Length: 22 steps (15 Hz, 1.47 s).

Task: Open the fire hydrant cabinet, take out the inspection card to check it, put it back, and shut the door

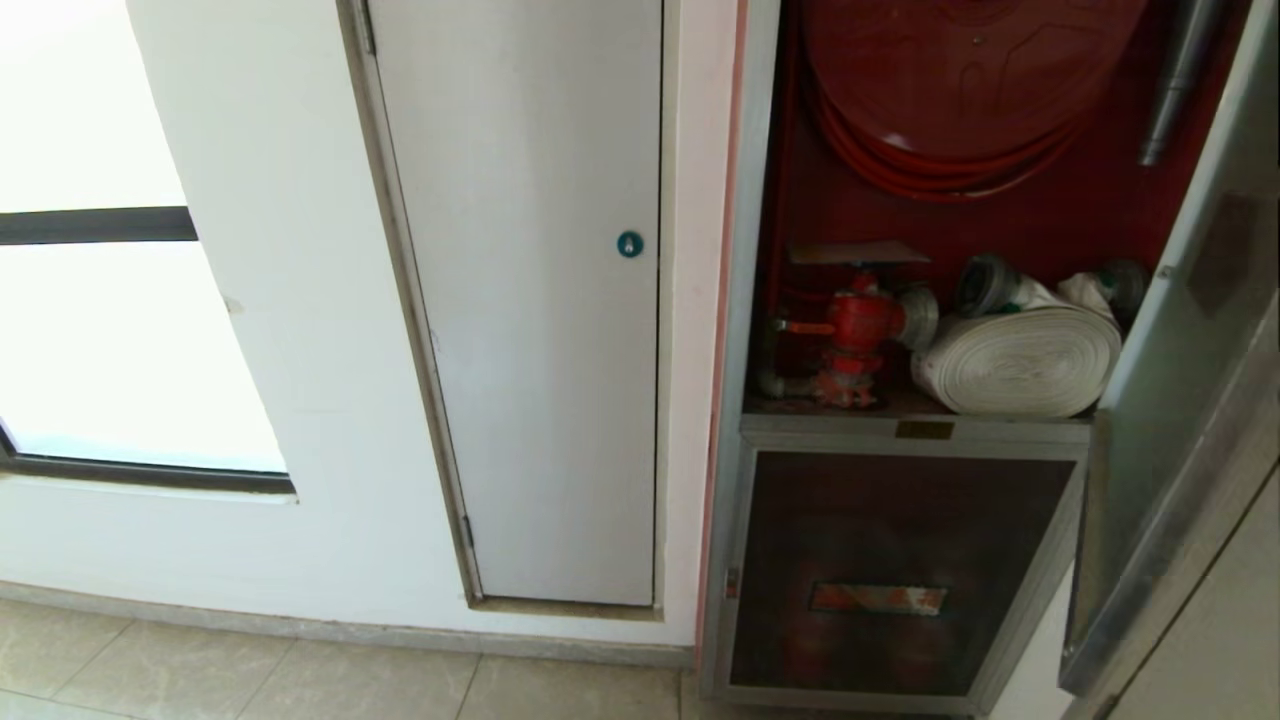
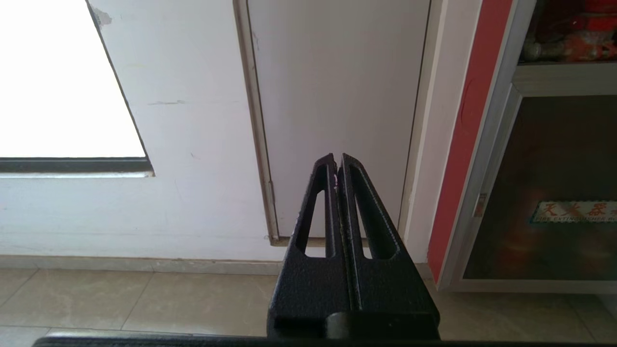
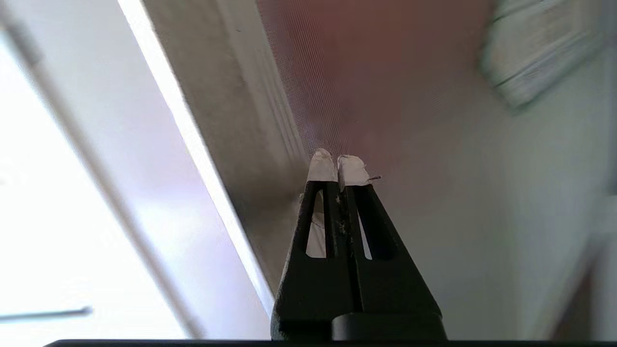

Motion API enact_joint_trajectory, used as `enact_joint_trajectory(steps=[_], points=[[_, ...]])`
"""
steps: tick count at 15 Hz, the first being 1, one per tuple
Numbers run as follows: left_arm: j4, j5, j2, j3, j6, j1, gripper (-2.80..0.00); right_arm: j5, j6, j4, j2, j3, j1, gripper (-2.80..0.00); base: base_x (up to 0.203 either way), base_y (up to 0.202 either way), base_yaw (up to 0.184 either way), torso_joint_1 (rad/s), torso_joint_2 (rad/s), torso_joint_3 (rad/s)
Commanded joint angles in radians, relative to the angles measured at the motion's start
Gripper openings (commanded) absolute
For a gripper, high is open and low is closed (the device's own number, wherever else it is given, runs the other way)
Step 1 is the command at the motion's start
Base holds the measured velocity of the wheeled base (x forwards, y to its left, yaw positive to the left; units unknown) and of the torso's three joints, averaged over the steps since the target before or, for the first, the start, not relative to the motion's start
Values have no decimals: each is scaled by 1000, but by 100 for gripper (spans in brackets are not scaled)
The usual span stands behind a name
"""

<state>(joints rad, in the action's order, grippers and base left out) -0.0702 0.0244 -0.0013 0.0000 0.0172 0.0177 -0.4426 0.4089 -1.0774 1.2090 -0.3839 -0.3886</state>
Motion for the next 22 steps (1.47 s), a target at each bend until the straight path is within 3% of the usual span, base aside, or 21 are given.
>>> enact_joint_trajectory(steps=[1,6,10,14,16,20,22], points=[[-1,0,1,28,0,1,-280,6,1,-6,156,-56,93,-280,0,0,0,0,0,0],[-2,0,1,28,1,1,-280,56,0,-9,451,-278,223,-280,0,0,0,0,0,0],[0,0,1,28,0,1,-280,142,0,-8,734,-541,313,-280,0,0,0,0,0,0],[0,0,1,28,0,-1,-280,196,1,3,969,-802,357,-280,0,0,0,0,0,0],[-2,0,1,28,0,1,-280,209,3,97,1001,-894,363,-280,0,0,0,0,0,0],[-2,0,0,28,0,1,-280,214,2,143,976,-900,364,-280,0,0,0,0,0,0],[-2,0,0,28,0,0,-280,216,3,142,925,-830,364,-280,0,0,0,0,0,0]])
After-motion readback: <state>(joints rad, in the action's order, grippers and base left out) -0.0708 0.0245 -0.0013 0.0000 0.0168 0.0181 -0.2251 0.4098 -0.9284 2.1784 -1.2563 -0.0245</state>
